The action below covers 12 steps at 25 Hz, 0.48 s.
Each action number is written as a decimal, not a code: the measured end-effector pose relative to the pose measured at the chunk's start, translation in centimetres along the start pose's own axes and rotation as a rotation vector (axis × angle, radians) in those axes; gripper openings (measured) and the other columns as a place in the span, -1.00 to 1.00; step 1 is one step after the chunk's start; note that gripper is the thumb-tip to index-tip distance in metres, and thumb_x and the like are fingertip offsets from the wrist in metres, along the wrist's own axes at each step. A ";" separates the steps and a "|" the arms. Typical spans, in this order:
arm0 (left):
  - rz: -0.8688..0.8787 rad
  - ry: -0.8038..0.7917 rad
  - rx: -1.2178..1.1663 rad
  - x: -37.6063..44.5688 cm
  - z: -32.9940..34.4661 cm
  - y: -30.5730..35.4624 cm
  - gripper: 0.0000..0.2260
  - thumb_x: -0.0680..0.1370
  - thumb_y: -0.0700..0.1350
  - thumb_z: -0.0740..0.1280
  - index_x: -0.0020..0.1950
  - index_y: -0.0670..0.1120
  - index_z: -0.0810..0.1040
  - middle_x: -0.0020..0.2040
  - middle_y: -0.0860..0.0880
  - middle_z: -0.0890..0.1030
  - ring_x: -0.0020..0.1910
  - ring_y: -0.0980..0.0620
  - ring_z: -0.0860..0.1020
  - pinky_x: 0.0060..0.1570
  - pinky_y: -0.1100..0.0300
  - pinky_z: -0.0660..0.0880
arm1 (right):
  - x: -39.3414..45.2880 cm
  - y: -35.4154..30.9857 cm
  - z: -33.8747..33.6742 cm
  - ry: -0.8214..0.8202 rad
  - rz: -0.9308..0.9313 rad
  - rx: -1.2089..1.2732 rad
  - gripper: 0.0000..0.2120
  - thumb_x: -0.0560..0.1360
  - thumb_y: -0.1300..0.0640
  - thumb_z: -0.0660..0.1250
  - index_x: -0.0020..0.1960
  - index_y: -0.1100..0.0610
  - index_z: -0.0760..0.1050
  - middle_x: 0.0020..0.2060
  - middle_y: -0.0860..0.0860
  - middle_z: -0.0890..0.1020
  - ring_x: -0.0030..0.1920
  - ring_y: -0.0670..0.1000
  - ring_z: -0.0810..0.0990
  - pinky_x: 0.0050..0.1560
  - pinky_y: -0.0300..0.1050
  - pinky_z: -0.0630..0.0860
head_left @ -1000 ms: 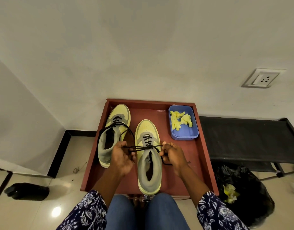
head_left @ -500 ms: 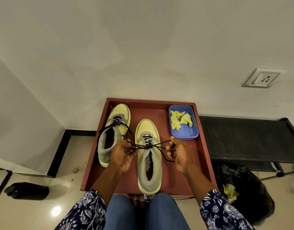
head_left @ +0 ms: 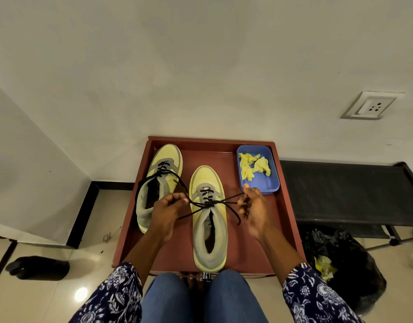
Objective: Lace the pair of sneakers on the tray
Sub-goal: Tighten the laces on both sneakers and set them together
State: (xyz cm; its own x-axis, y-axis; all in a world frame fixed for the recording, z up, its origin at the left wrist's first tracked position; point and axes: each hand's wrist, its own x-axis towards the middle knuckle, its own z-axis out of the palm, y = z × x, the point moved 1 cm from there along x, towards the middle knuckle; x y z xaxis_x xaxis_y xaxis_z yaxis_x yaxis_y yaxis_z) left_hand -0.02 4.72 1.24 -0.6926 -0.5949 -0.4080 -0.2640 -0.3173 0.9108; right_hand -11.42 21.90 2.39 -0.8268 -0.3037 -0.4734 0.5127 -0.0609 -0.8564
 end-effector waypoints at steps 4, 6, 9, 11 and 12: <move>0.116 -0.031 0.230 0.4 -0.8 0.0 -0.88 0.45 -0.27 0.40 -0.21 -0.05 0.58 -0.24 -0.03 0.60 -0.20 0.06 0.55 -0.16 0.26 0.50 | 0.8 0.0 -1.2 -0.120 -0.223 -0.648 -0.75 0.47 0.02 0.35 -0.32 0.08 0.43 -0.40 -0.01 0.49 -0.34 -0.07 0.42 -0.26 -0.21 0.38; 0.147 -0.008 0.317 0.5 -0.8 0.0 -0.89 0.45 -0.23 0.40 -0.23 -0.03 0.59 -0.25 -0.02 0.60 -0.22 0.07 0.55 -0.15 0.24 0.48 | 1.3 0.0 -1.9 -0.134 -0.266 -0.884 -0.77 0.47 -0.03 0.35 -0.34 -0.02 0.45 -0.37 -0.04 0.56 -0.29 -0.06 0.49 -0.20 -0.14 0.41; 0.165 0.048 0.373 0.4 -0.4 -0.3 -0.96 0.48 -0.18 0.38 -0.17 -0.09 0.59 -0.23 0.01 0.60 -0.21 0.11 0.53 -0.20 0.28 0.45 | 1.1 -0.1 -2.1 -0.083 -0.299 -0.777 -0.74 0.54 0.04 0.25 -0.32 0.02 0.37 -0.39 -0.11 0.47 -0.30 -0.13 0.43 -0.24 -0.24 0.36; 0.152 0.059 0.359 0.3 -0.4 -0.7 -0.95 0.50 -0.17 0.36 -0.16 -0.12 0.59 -0.23 0.00 0.60 -0.21 0.10 0.53 -0.20 0.28 0.45 | 0.7 -0.1 -2.1 -0.046 -0.275 -0.670 -0.70 0.58 0.06 0.18 -0.33 0.07 0.32 -0.42 -0.10 0.39 -0.36 -0.15 0.34 -0.30 -0.28 0.29; 0.146 0.058 0.357 0.3 -0.5 -0.9 -0.95 0.50 -0.17 0.36 -0.16 -0.11 0.59 -0.23 -0.01 0.60 -0.21 0.09 0.53 -0.18 0.25 0.45 | 0.7 0.0 -2.2 -0.044 -0.277 -0.711 -0.66 0.58 0.03 0.16 -0.35 0.08 0.31 -0.45 -0.09 0.38 -0.38 -0.13 0.33 -0.31 -0.26 0.27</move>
State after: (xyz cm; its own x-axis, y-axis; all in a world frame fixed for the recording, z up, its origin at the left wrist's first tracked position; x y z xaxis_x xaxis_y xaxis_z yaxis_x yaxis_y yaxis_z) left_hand 0.29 4.46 0.28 -0.7034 -0.6591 -0.2660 -0.3898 0.0448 0.9198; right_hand -12.47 23.83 1.61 -0.8860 -0.4049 -0.2259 0.0035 0.4815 -0.8765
